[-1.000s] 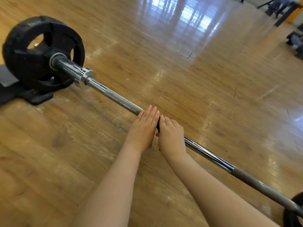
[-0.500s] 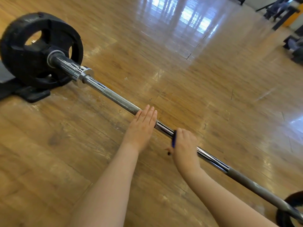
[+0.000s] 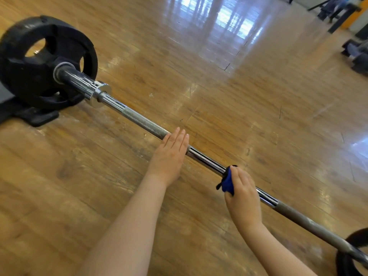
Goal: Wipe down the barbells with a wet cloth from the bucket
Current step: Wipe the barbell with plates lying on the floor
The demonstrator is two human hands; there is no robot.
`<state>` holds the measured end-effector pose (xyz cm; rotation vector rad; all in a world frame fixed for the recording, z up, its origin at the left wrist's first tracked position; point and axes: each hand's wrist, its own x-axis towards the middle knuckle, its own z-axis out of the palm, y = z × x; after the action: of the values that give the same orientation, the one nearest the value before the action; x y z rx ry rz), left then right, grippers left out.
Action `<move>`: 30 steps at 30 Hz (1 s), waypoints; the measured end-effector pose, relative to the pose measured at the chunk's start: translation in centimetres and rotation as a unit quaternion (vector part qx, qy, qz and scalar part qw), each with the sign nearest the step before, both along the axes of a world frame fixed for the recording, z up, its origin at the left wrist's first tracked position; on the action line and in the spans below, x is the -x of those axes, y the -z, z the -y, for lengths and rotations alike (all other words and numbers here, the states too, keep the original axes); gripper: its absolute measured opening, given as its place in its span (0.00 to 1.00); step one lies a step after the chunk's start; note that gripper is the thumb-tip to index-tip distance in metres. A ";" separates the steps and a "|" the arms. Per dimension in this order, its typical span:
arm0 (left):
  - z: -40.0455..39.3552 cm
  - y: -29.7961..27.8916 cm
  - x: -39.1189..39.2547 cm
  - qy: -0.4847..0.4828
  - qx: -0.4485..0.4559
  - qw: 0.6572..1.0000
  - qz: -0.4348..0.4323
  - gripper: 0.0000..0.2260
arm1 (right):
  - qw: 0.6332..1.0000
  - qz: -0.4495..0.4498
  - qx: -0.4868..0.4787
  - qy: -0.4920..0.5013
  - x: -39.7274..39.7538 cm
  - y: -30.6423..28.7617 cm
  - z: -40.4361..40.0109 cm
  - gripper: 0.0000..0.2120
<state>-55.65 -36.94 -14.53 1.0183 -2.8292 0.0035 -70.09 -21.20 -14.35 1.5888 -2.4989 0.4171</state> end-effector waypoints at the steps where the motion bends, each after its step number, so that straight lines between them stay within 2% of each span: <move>1: 0.0 0.0 0.0 0.002 0.002 1.000 -0.001 0.31 | 1.000 0.000 -0.004 0.009 -0.1 0.0 -0.1 0.30; 5: 0.0 -0.1 0.3 -0.005 0.007 1.000 0.005 0.31 | 1.000 0.008 -0.025 0.016 -1.9 0.1 3.5 0.31; 6: 0.0 0.0 0.4 -0.006 0.006 1.000 0.004 0.31 | 1.000 0.002 -0.025 -0.007 -2.6 0.2 5.3 0.30; 8: 0.2 0.5 0.5 -0.005 0.013 1.000 -0.020 0.31 | 0.999 -0.006 -0.005 -0.045 -4.4 0.2 8.9 0.20; 10: 0.3 0.4 0.4 -0.005 0.033 0.999 -0.033 0.31 | 0.998 0.002 0.017 -0.055 -5.5 0.0 10.8 0.18; 12: 0.4 0.5 0.4 -0.011 0.039 0.998 -0.041 0.30 | 0.997 0.004 0.011 -0.072 -5.0 0.0 10.1 0.19; 14: 0.3 0.5 0.2 -0.001 0.050 0.998 -0.026 0.31 | 0.997 -0.013 -0.003 -0.082 -3.5 0.1 8.2 0.32; 15: 0.3 0.6 0.3 -0.001 0.058 0.998 -0.020 0.31 | 0.997 -0.017 0.002 -0.070 -2.9 0.1 7.0 0.34; 20: 1.2 1.3 0.3 0.003 0.070 0.997 -0.019 0.29 | 0.998 -0.039 0.036 -0.029 -0.6 0.0 2.1 0.30; 23: 2.2 0.3 0.5 0.018 0.105 0.994 0.020 0.29 | 0.998 -0.040 0.044 -0.032 -0.3 0.1 1.9 0.30; 26: 3.3 -0.5 2.0 0.012 0.094 0.994 0.049 0.26 | 0.998 -0.035 0.048 -0.028 -0.2 0.3 2.1 0.29; 30: 3.9 -0.6 2.7 0.038 0.091 0.994 0.044 0.25 | 0.998 -0.040 0.038 -0.028 -0.1 0.5 1.9 0.29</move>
<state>-58.35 -40.83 -13.94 0.8914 -2.8793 0.2991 -69.96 -23.13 -14.81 1.6157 -2.3572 0.4404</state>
